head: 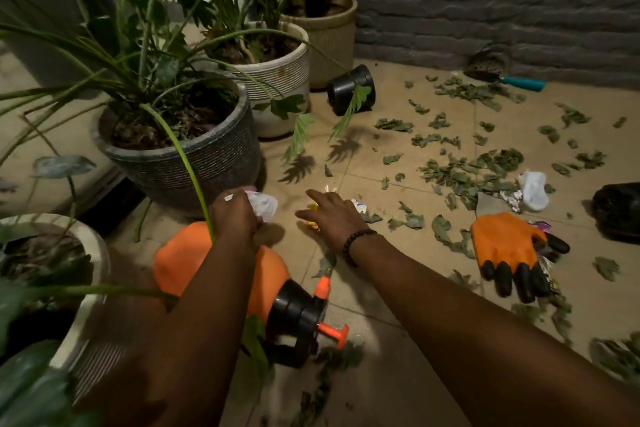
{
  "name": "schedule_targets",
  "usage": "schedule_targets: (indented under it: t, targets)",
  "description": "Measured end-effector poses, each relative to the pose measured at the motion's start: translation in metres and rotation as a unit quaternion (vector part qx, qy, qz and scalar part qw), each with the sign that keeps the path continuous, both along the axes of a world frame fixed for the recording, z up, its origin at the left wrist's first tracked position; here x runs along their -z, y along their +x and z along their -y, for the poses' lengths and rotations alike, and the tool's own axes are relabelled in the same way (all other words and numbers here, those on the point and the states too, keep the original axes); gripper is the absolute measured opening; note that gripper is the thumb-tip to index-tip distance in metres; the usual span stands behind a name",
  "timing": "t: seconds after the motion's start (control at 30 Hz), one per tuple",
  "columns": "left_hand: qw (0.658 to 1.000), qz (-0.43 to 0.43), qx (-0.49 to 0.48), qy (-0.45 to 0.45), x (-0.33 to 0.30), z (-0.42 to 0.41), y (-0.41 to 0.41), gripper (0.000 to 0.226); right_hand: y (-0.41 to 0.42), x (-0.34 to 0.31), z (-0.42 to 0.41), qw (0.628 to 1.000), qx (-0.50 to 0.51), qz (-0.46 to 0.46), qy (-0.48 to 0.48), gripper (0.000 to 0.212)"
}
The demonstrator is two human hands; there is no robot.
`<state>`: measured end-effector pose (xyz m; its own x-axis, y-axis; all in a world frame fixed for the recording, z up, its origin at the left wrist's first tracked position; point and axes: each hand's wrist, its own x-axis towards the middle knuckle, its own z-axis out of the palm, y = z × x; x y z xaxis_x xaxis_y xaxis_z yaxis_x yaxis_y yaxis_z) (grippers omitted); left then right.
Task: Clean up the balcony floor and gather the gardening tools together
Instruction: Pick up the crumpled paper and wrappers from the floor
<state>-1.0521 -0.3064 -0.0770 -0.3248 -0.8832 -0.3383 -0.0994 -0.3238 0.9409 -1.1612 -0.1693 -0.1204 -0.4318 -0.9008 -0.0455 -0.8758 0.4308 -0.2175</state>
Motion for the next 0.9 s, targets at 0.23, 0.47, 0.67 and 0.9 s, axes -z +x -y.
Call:
schedule_targets:
  t: [0.23, 0.47, 0.67, 0.9]
  targets:
    - [0.999, -0.019, -0.016, 0.037, -0.001, -0.005, -0.011, 0.039, -0.015, 0.04, -0.013, 0.994, 0.073, 0.038, 0.071, 0.036]
    - [0.999, -0.039, -0.024, -0.003, -0.002, -0.023, -0.023, 0.035, -0.03, -0.002, -0.03, 0.87, 0.27, 0.311, -0.27, 0.012]
    - [0.99, -0.122, 0.073, 0.022, -0.01, -0.031, -0.034, 0.064, -0.022, -0.067, -0.017, 0.672, 0.205, 0.59, -0.398, 0.025]
    - [0.986, -0.138, 0.082, 0.038, -0.016, -0.039, -0.039, 0.03, -0.004, -0.073, -0.007, 0.696, 0.131, 0.614, -0.348, 0.026]
